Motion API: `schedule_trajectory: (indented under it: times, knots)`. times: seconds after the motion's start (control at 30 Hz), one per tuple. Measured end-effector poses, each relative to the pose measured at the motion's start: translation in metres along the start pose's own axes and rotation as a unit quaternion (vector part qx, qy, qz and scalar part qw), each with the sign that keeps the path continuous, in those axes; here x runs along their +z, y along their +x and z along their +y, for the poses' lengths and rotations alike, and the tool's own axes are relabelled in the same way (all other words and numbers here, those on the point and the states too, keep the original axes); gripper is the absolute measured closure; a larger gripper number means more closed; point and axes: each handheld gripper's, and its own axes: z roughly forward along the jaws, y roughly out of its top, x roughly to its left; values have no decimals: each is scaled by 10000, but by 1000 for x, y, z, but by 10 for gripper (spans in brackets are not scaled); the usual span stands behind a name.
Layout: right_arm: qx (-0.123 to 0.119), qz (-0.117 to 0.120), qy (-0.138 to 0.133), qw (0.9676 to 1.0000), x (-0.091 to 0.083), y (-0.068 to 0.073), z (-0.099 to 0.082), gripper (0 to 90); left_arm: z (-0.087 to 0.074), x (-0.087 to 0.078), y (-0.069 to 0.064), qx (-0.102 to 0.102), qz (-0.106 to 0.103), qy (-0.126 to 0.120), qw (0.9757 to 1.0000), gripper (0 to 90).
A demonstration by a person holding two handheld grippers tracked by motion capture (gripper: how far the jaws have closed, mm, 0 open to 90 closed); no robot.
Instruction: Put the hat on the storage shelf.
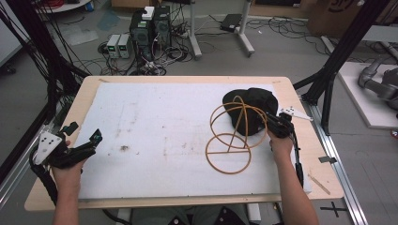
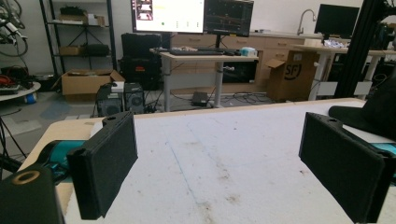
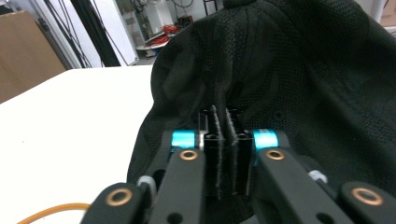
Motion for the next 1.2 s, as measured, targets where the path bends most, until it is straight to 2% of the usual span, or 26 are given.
schedule_trajectory:
  times: [0.2,0.43,0.5,0.73,0.97,1.03,1.13,1.2]
  knots:
    - [-142,-154,33,9998,1,6,5,898,0,-1,1,-26,4,-5,10000,120]
    - [-205,-159,25,9997,0,10,10,898,0,-1,1,-38,9,-13,10000,120]
    - [-80,-123,-89,9999,-4,11,16,898,0,-1,1,-39,8,-11,10000,121]
    - [-144,-116,-218,9996,-9,14,29,898,0,-1,1,-35,-3,-8,10000,121]
    - [-70,-145,-305,9994,-15,14,35,897,0,-1,0,-43,3,-5,10000,121]
    - [-102,-158,-326,9993,-15,14,38,897,0,-1,0,-41,4,-7,10000,122]
    - [-270,-111,-442,9986,-19,22,54,897,0,-1,0,-43,-4,-15,10000,122]
    - [-311,-100,-456,9984,-20,24,58,897,0,-1,0,-53,-4,-24,10000,122]
